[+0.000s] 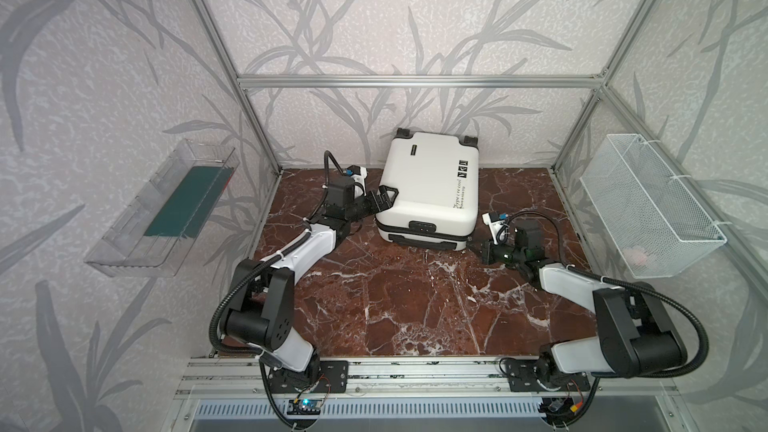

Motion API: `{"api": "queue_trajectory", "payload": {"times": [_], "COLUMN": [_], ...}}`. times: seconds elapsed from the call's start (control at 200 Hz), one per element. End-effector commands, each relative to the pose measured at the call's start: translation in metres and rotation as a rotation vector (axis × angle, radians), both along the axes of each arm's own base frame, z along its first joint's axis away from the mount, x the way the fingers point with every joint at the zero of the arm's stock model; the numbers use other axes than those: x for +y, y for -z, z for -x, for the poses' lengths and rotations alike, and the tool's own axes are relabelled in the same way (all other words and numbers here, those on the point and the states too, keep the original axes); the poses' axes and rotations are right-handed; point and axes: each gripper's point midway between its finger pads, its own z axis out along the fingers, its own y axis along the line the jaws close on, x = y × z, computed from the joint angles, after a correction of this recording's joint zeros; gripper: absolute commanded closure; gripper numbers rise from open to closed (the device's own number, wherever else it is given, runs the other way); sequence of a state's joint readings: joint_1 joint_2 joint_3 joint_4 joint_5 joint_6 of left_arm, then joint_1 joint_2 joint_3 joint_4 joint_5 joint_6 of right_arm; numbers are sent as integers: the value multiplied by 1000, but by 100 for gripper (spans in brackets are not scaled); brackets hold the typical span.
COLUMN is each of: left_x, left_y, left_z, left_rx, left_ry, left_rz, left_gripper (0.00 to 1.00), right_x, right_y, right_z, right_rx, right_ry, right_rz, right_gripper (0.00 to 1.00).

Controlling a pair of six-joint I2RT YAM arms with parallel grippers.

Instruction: Pack the luggage

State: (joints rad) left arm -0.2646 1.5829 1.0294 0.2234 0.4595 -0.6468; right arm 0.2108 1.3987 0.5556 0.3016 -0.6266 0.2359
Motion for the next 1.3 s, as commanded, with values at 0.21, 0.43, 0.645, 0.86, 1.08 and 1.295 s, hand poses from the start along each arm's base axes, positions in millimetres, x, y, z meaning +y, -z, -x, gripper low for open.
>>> {"api": "queue_trajectory", "payload": {"times": [0.21,0.43,0.645,0.86,1.08,1.295], "left_x": [-33,-34,-43,-51,-50,-51], "left_y": [2,4,8,14,17,17], "left_z": [12,13,14,18,20,19], "left_rx": [-8,-9,-15,-11,-11,-10], "left_ry": [98,96,113,128,124,125], "left_rz": [44,46,65,81,85,90], "left_gripper": [1,1,8,23,26,26], "right_x": [37,31,58,88,81,69], "right_y": [-20,-32,-47,-49,-46,-19], "right_z": [19,17,30,33,35,43], "right_rx": [-49,-39,-81,-116,-110,-83], "right_ry": [-128,-53,-111,-153,-137,-140], "right_rz": [131,142,111,115,149,166], "right_gripper": [100,100,100,100,100,100]}}
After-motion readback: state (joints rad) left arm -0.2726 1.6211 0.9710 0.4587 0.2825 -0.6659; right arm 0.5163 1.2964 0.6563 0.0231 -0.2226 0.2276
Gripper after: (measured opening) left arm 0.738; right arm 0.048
